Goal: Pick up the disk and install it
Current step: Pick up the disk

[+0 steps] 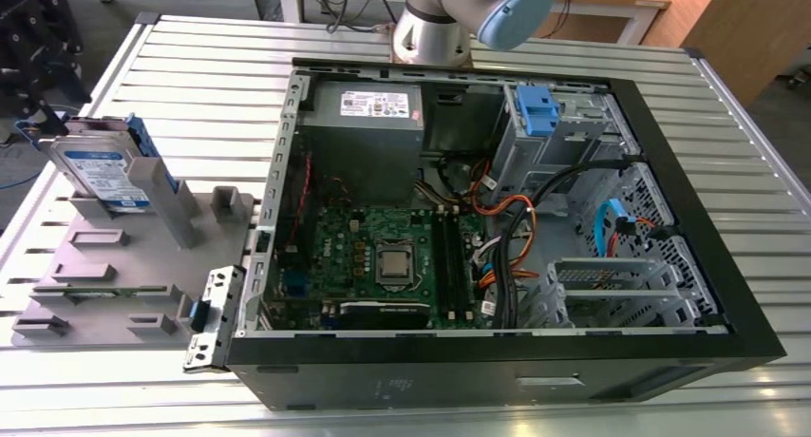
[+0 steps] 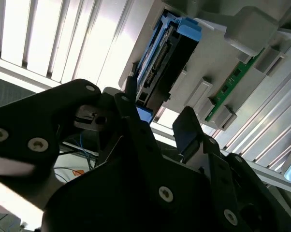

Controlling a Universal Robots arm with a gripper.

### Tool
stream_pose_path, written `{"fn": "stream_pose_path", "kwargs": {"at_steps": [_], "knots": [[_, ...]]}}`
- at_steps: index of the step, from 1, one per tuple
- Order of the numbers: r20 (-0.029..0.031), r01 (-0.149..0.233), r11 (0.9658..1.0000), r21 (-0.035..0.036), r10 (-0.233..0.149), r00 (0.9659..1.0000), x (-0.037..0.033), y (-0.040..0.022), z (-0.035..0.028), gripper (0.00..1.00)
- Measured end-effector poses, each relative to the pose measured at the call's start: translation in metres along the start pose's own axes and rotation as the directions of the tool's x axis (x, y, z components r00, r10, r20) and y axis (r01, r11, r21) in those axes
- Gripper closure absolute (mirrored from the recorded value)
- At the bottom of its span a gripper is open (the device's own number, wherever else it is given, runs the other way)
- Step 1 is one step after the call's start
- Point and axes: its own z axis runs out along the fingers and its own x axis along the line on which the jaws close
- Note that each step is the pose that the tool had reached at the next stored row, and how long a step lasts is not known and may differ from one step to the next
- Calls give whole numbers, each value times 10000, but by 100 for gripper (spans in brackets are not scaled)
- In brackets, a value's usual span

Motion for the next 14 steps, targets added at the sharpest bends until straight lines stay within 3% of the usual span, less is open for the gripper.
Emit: {"fn": "stream_pose_path", "kwargs": {"at_steps": [5,14], "knots": [[1,-5,10000,1,5,10000,0,0,0,30],[0,-16,10000,1,16,10000,0,0,0,30]]}}
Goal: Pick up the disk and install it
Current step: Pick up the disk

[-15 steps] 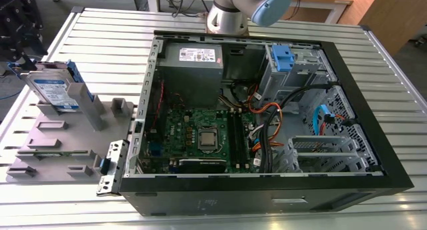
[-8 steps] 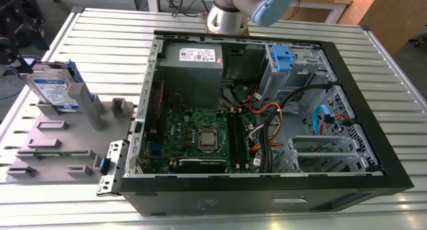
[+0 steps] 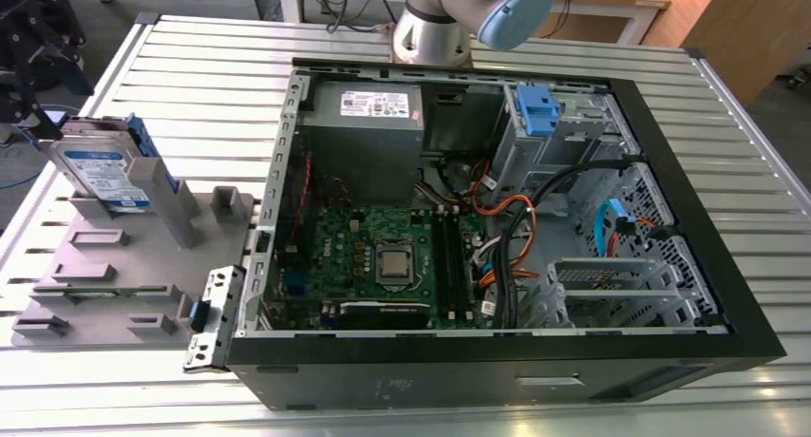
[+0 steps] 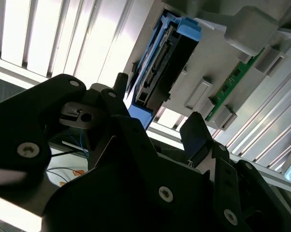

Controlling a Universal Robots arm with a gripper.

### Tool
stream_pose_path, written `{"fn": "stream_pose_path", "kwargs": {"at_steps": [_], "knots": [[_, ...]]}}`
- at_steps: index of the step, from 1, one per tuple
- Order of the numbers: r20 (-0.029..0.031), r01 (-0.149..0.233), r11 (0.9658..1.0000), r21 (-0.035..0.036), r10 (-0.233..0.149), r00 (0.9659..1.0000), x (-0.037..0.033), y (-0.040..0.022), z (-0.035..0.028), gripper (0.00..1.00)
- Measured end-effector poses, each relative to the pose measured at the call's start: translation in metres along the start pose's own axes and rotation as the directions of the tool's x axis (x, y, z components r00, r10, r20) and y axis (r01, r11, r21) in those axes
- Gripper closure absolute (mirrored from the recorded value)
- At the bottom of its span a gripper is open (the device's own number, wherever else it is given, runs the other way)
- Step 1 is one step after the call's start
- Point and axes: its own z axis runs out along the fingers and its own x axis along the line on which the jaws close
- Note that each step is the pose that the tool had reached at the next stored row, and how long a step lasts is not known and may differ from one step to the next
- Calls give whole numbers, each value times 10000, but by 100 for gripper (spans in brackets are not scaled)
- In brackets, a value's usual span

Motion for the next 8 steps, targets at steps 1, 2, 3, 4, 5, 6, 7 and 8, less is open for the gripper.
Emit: {"fn": "stream_pose_path", "kwargs": {"at_steps": [1,2,3,4,5,6,7,8], "knots": [[1,0,10000,1,0,10000,0,0,0,30],[0,-1,10000,0,1,10000,0,0,2,30],[1,-1,10000,2,1,10000,0,0,7,30],[1,0,10000,2,0,10000,0,0,13,30],[1,0,10000,2,0,10000,0,0,20,30],[0,0,10000,0,0,10000,1,0,26,30],[1,0,10000,1,0,10000,1,-1,35,30],[0,0,10000,0,0,10000,1,-1,45,30]]}}
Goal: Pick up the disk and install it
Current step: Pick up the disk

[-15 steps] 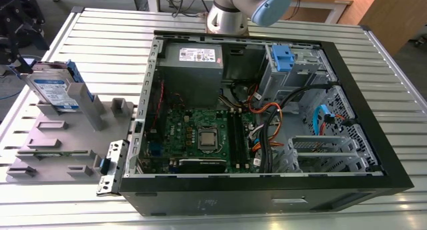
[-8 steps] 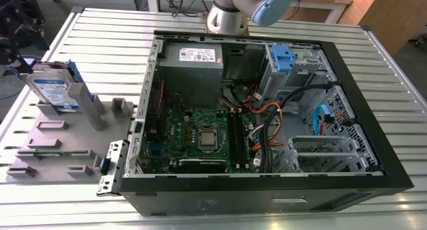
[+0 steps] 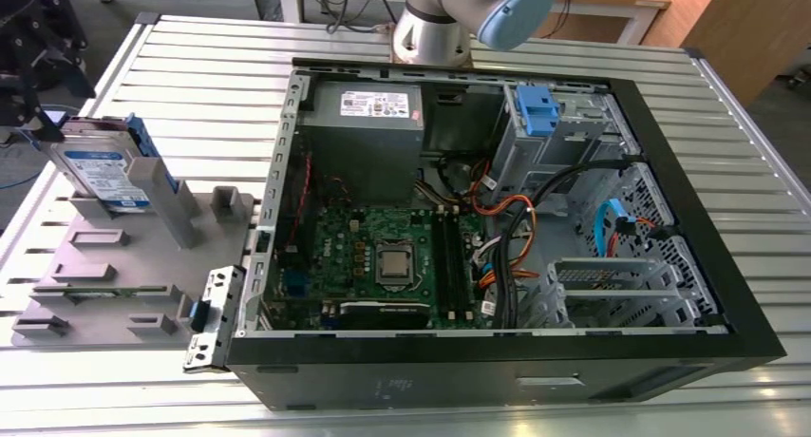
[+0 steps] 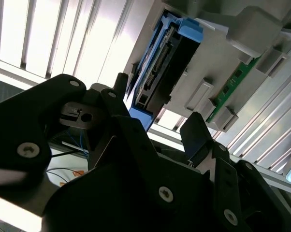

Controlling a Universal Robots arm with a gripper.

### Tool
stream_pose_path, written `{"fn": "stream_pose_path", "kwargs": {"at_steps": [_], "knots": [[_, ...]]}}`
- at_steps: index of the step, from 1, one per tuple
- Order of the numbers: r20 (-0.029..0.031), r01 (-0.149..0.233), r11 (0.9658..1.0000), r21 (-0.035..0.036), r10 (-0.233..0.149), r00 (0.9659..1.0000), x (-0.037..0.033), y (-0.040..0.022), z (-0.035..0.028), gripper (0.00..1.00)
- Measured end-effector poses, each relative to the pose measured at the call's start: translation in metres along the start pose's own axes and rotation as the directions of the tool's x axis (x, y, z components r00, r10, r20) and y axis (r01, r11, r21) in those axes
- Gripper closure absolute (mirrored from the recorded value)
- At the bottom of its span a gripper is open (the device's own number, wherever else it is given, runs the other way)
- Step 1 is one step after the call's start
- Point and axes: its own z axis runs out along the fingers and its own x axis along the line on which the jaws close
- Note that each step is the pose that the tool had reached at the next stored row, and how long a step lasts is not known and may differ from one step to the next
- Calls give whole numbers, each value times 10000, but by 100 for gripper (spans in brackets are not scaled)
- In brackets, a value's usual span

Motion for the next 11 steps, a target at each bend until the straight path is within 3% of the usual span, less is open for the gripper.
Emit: {"fn": "stream_pose_path", "kwargs": {"at_steps": [11], "knots": [[0,0,10000,4,0,10000,3,1,188,30]]}}
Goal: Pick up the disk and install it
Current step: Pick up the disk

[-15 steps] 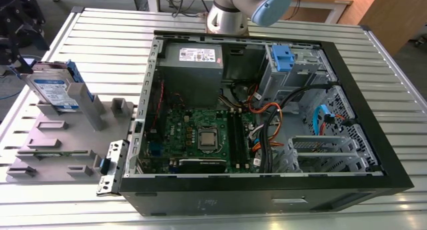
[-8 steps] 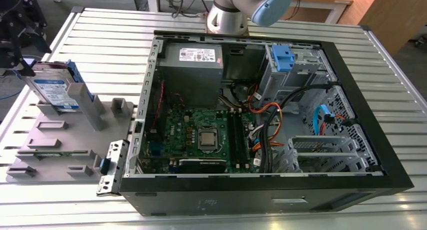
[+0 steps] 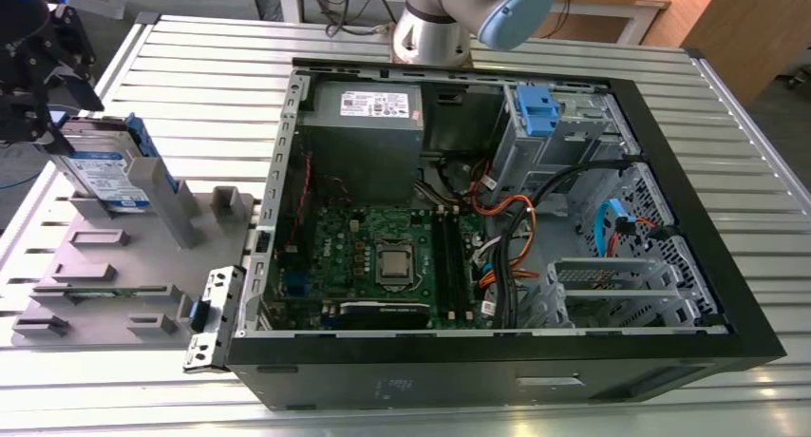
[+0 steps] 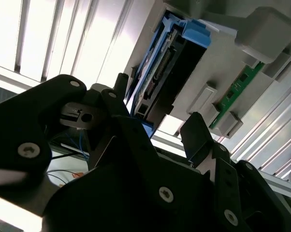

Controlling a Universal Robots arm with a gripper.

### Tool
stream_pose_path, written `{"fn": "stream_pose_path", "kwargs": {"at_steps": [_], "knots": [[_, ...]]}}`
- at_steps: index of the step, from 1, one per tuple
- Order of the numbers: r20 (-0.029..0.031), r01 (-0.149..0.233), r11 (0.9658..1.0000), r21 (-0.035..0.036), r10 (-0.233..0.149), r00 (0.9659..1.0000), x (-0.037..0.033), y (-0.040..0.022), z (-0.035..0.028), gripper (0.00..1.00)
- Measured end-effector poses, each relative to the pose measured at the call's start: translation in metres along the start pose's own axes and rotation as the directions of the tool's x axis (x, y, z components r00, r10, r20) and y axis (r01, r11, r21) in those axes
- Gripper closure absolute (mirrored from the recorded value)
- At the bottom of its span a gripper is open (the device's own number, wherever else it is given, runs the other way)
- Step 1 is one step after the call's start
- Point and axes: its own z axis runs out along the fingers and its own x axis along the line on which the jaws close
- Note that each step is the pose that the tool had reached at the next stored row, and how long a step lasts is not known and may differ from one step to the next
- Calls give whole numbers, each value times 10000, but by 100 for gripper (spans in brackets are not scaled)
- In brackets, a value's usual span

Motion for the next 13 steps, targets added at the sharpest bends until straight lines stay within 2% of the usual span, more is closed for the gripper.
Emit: {"fn": "stream_pose_path", "kwargs": {"at_steps": [9,13], "knots": [[1,0,10000,3,0,10000,2,-1,163,30],[-1,0,10000,0,0,10000,3,-1,177,30]]}}
